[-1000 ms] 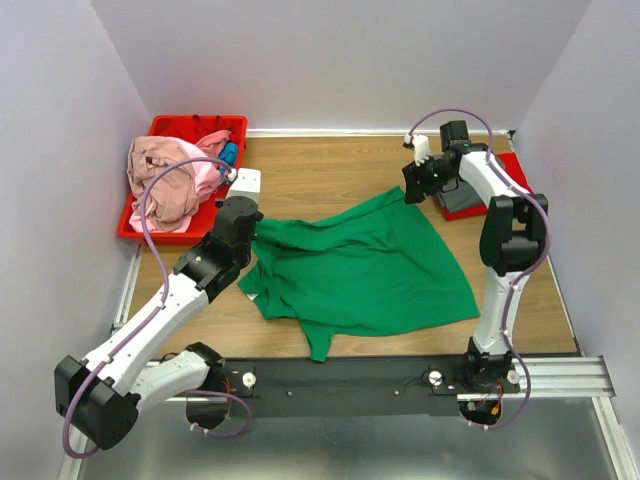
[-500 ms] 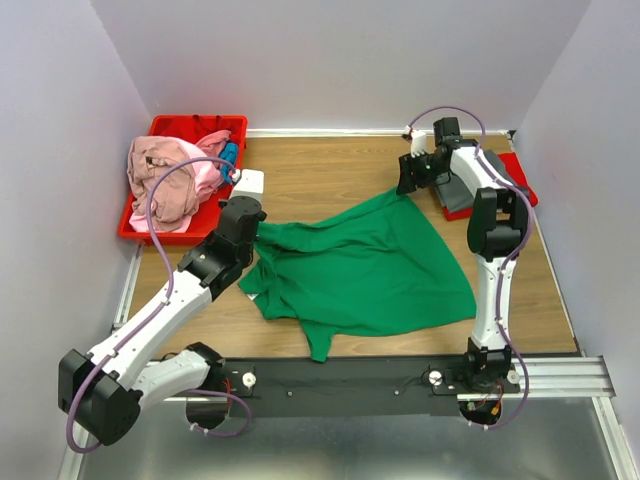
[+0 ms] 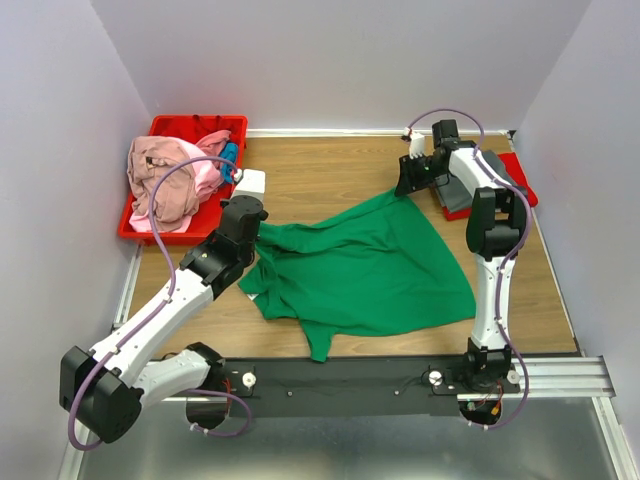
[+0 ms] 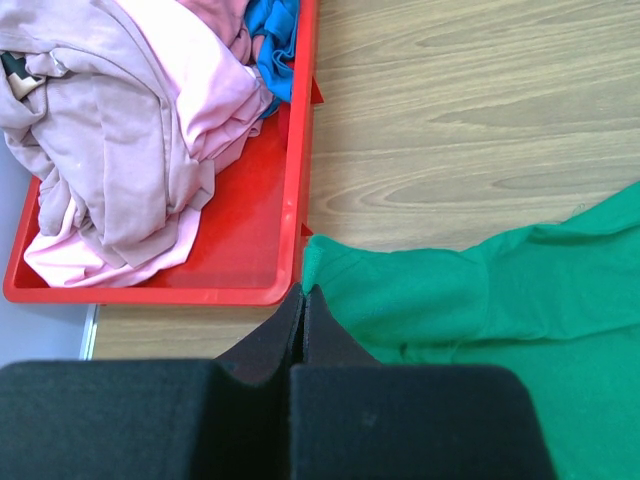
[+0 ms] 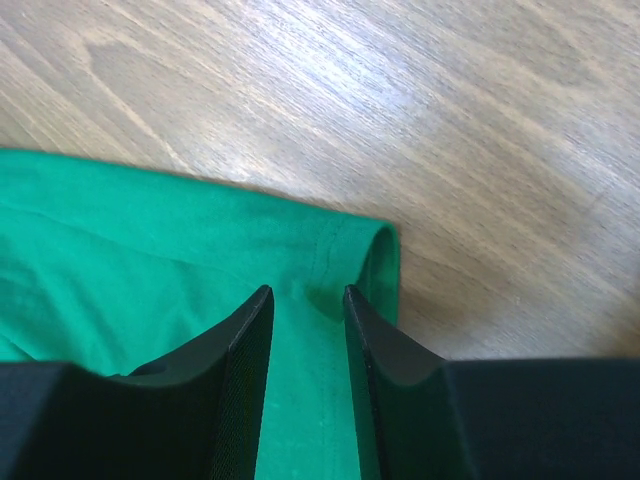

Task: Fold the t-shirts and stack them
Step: Flatten the tshirt out

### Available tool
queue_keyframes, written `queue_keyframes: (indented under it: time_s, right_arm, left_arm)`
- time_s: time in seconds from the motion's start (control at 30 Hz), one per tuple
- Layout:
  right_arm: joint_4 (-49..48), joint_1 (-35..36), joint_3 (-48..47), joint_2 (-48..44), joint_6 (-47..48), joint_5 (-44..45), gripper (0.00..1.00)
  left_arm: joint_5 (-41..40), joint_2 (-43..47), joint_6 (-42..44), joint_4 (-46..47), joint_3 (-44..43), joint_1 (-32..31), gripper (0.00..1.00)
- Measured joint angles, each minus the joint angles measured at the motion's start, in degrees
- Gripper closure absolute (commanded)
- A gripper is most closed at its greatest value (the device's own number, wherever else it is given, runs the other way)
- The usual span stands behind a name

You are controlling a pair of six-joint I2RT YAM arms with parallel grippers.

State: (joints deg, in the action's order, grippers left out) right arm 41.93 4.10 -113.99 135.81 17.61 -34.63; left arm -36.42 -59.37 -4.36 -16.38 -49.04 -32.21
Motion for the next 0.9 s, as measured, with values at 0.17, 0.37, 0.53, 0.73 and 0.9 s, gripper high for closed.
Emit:
queue_keyframes:
  time_s: [0.17, 0.37, 0.53, 0.73, 0.9]
  right_arm:
    - [-0.02, 0.0, 0.17, 0.09, -0.26, -0.13, 0.59]
    - [-0.02, 0.0, 0.92, 0.33, -0.63, 0.26, 0.59]
    - [-0.07, 0.0, 1.25, 0.48, -0.72, 1.42, 0.58]
    - [-0.13, 0.0, 1.25, 0.48, -1.14, 2.19, 0.63]
    - [-0.59, 0.0, 1.66, 0.48, -1.4, 2.16, 0.8]
  left_arm:
    - [0.02, 0.0, 0.0, 0.0, 0.0, 0.0, 1.0]
    - [0.04, -0.04, 0.0, 0.02, 0.0, 0.0, 1.0]
    - [0.11, -0.33, 0.0, 0.02, 0.0, 0.0, 1.0]
    - [0.42, -0.59, 0.02, 0.02, 0.0, 0.0, 1.0]
    - [0.46, -0.79, 0.02, 0.02, 0.0, 0.0, 1.0]
